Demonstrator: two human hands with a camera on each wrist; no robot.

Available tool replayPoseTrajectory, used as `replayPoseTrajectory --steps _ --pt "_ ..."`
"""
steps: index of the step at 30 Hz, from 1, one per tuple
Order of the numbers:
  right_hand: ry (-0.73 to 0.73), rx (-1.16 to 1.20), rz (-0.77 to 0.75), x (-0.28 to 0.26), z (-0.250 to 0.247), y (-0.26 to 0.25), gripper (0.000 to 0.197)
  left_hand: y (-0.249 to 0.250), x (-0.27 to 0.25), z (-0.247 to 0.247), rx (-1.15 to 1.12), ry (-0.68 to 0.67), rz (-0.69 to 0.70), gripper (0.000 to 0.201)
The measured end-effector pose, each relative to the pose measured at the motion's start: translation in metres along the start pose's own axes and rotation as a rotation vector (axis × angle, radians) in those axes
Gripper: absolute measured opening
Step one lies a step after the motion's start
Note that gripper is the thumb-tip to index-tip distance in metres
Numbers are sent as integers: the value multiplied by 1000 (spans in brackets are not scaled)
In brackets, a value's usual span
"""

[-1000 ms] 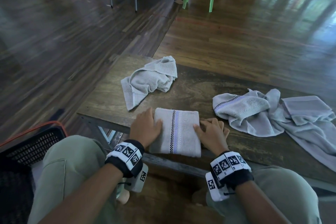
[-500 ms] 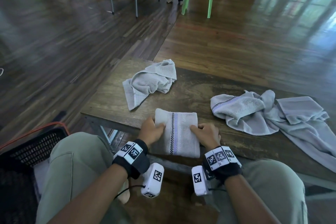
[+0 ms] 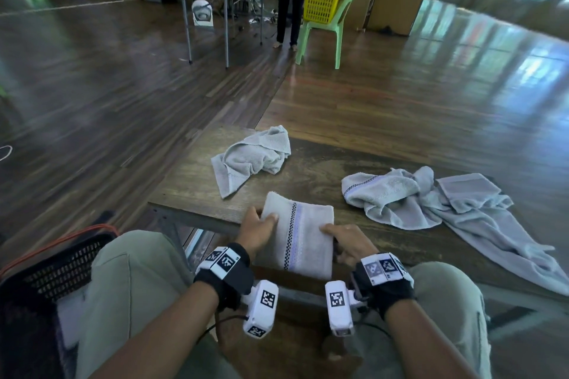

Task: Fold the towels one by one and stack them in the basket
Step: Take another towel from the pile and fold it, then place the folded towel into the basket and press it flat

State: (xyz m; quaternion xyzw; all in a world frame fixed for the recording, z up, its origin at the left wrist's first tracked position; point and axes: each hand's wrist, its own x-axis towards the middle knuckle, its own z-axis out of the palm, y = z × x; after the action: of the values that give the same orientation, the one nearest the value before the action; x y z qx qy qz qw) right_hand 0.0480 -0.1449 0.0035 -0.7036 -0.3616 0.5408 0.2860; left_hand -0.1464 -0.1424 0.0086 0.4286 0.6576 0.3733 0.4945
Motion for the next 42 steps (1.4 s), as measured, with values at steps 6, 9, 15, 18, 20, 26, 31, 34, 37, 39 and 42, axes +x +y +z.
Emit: replayPoseTrajectory --steps 6,9,15,18,20,26,31,34,37,39,42 --pt "45 -14 -274 -68 -17 -42 23 46 -40 -20 64 -72 193 34" --pt "101 -67 -408 -90 -29 -65 22 75 -58 -30 18 -52 329 33" --pt "114 18 -485 -117 -34 -88 31 108 -86 -43 -70 36 444 34" --pt "65 60 -490 -121 -26 -95 32 111 -96 -53 -112 115 453 26" --pt "-4 74 -496 -123 -18 -102 24 113 -101 -63 -124 158 456 22" --pt "-186 -23 -554 -127 26 -137 23 109 -114 -115 -128 313 401 31" --pt "-341 -62 -602 -127 86 -155 12 90 -131 -168 -102 489 372 31" --pt "-461 -103 -587 -129 130 -154 20 70 -146 -197 -132 606 342 26" --pt "-563 -155 -579 -135 176 -150 21 46 -163 -226 -142 686 305 12" --pt "-638 -188 -588 -143 204 -146 15 30 -172 -246 -172 753 282 14" --pt "-711 -239 -610 -152 241 -143 11 9 -181 -274 -205 814 245 28"
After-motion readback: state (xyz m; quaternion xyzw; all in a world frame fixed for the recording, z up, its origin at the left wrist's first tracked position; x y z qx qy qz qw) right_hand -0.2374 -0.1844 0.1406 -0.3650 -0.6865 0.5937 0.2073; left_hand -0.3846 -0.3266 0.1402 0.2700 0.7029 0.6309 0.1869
